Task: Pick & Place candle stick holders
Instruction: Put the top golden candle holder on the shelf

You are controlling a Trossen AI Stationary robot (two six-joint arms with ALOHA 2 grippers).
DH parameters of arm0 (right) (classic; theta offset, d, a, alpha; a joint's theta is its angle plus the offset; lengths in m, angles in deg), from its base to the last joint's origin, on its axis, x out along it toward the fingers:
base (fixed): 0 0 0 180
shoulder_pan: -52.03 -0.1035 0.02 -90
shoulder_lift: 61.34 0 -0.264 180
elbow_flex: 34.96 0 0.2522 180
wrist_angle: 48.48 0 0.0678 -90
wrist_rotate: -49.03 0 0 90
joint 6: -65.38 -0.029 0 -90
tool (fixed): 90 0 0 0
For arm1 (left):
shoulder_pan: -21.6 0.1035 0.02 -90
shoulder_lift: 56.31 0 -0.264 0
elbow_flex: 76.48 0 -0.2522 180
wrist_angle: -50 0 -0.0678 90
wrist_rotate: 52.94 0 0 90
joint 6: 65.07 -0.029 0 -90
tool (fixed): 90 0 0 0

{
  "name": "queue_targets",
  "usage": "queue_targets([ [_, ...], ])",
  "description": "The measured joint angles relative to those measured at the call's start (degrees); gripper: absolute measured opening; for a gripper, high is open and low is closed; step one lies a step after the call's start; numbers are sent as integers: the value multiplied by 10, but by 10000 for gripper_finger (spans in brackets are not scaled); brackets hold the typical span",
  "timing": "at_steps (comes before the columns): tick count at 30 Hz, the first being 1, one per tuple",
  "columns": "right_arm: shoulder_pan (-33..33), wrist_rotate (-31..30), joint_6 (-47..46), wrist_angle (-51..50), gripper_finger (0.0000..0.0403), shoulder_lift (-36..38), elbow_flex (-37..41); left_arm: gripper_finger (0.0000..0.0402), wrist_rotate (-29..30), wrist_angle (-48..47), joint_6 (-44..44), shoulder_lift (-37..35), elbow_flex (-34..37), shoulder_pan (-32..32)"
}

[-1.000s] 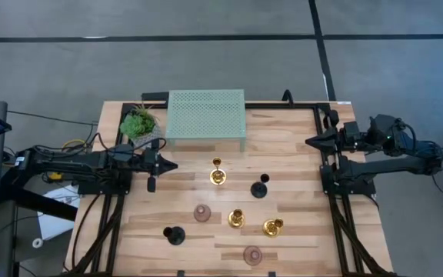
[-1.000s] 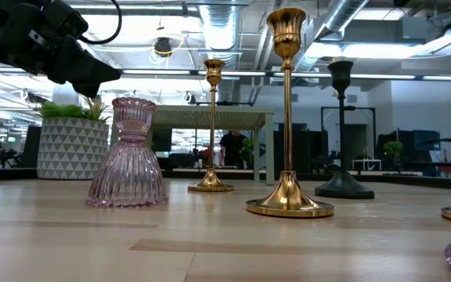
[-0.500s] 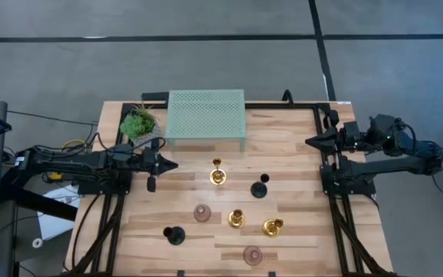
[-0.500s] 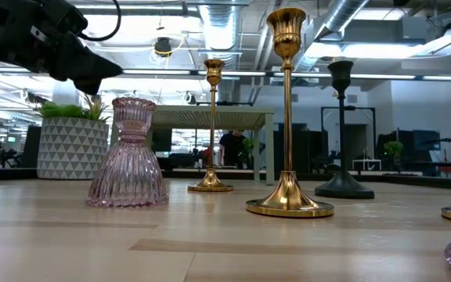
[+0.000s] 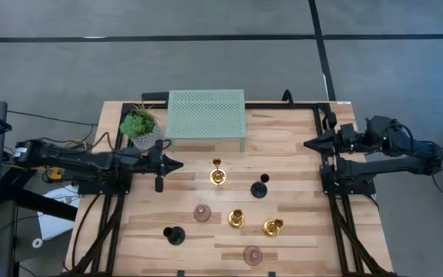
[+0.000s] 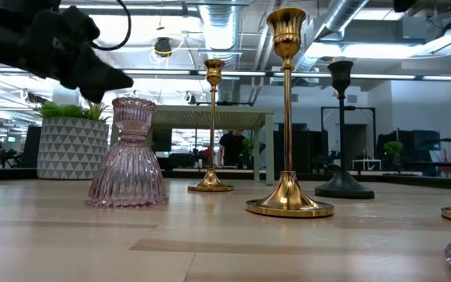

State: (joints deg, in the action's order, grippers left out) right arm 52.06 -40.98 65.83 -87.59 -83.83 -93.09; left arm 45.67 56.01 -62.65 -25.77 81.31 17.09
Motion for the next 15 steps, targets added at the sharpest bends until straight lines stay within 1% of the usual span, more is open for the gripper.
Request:
queue_targets([
  [4,0,0,0,-2,0,0,6,21,4,85,-9,68,0,-37],
  [6,0,0,1,-4,0,0,6,21,25,106,-10,94,-6,-60],
  [10,0,-1,2,-8,0,0,6,17,115,106,-43,138,-37,-129],
  [12,0,-5,2,-9,0,0,6,7,167,106,-71,158,-57,-169],
  [15,0,-17,2,-10,0,0,6,5,253,107,-96,183,-78,-218],
])
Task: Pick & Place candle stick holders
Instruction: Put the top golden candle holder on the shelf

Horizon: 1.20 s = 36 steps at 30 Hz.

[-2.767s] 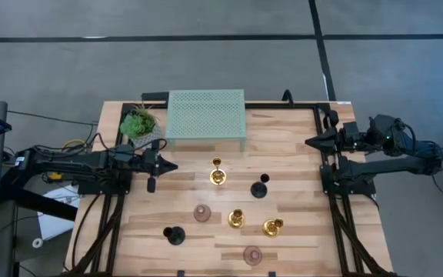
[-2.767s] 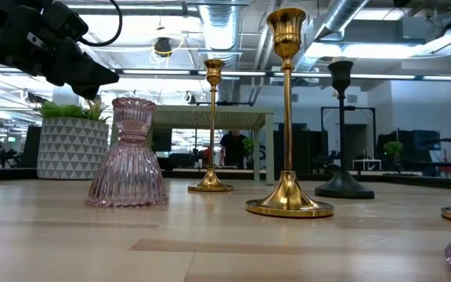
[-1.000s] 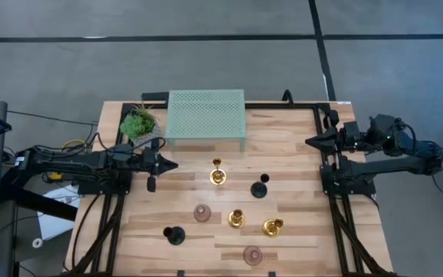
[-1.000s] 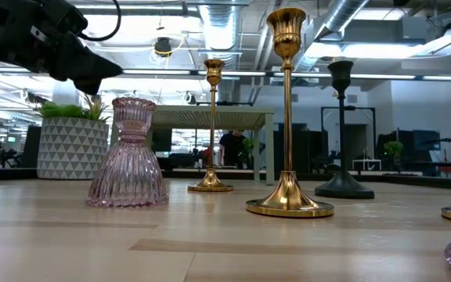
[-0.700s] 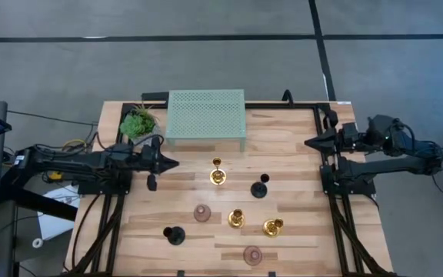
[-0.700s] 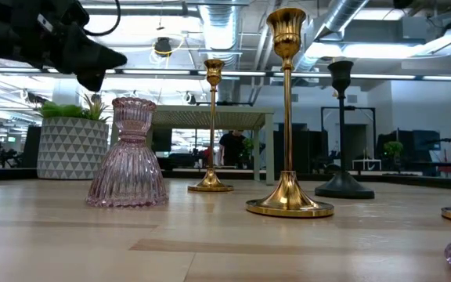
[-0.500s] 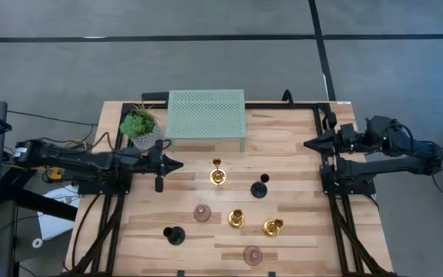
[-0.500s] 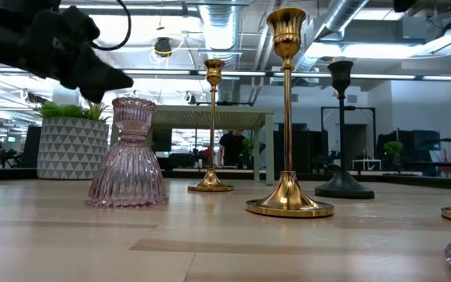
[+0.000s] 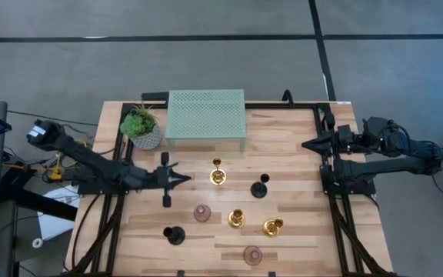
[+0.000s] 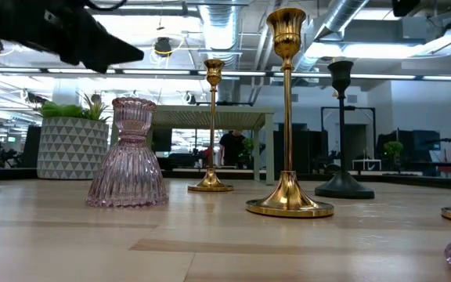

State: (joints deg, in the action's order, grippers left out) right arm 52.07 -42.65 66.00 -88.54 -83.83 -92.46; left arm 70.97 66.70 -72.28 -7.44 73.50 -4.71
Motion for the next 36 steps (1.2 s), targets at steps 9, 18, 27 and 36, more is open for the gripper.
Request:
queue_targets([
  [9,0,-55,0,-17,0,-1,0,5,101,5,31,93,-9,-5],
  [18,0,-63,15,-21,0,-2,0,7,-40,60,49,141,-9,94],
  [27,0,-63,15,-22,0,-16,1,7,-128,136,47,194,-9,149],
  [36,0,-63,28,-21,0,-37,1,38,-176,195,45,255,-13,181],
])
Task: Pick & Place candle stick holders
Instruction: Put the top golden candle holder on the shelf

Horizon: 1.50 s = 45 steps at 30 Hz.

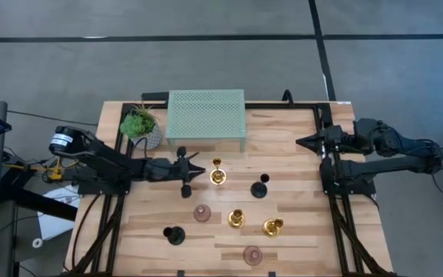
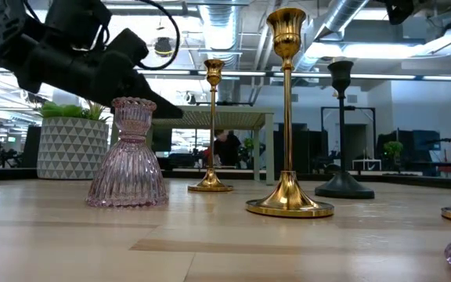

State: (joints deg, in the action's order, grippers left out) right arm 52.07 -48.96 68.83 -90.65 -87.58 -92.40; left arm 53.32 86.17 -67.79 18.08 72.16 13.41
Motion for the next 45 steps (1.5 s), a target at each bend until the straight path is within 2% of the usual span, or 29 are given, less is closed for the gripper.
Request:
queue_targets([
  [3,0,0,0,1,0,-5,0,63,-29,10,0,21,-16,8],
  [9,0,0,1,1,0,-14,0,103,-34,11,-13,57,-35,19],
  [21,0,0,1,2,0,-15,0,143,-33,17,-14,116,-73,23],
  [30,0,0,1,2,0,-15,0,158,-30,22,-13,142,-92,38],
  [45,0,0,1,2,0,-15,0,167,-31,29,-13,143,-95,38],
])
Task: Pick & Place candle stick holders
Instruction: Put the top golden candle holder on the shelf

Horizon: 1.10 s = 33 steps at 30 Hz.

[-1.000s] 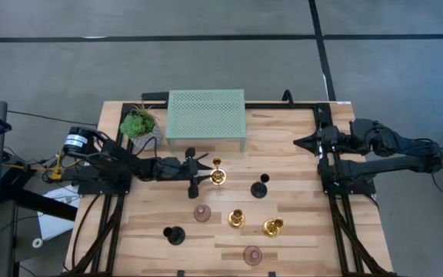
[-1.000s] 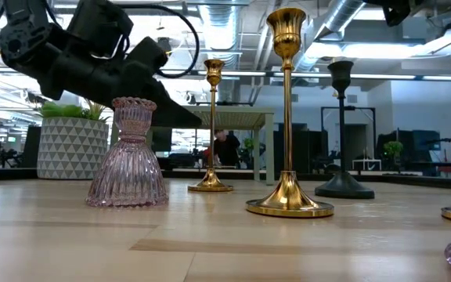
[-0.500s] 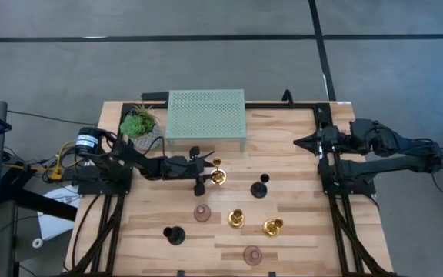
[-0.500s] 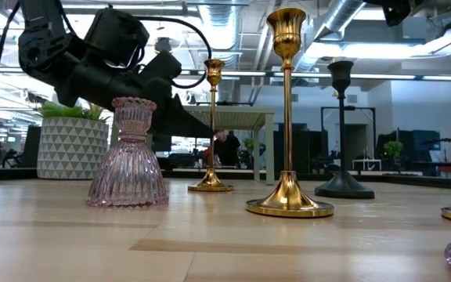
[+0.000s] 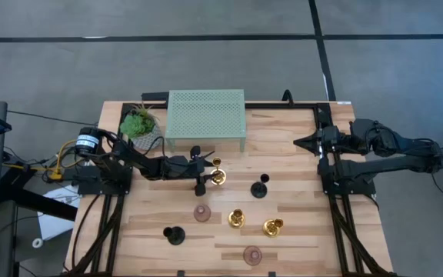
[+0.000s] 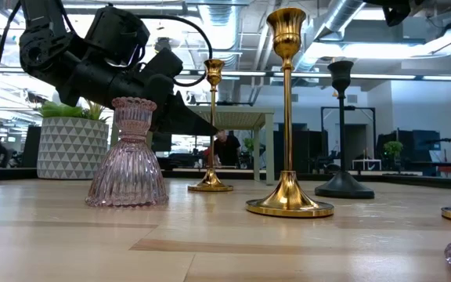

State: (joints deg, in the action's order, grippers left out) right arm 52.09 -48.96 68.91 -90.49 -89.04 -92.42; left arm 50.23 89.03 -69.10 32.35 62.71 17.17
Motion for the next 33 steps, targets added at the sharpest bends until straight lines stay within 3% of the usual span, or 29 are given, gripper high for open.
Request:
queue_targets([
  [26,0,0,0,0,0,0,0,175,0,13,15,0,0,0],
  [33,0,0,0,0,0,0,0,142,0,13,29,0,0,0],
])
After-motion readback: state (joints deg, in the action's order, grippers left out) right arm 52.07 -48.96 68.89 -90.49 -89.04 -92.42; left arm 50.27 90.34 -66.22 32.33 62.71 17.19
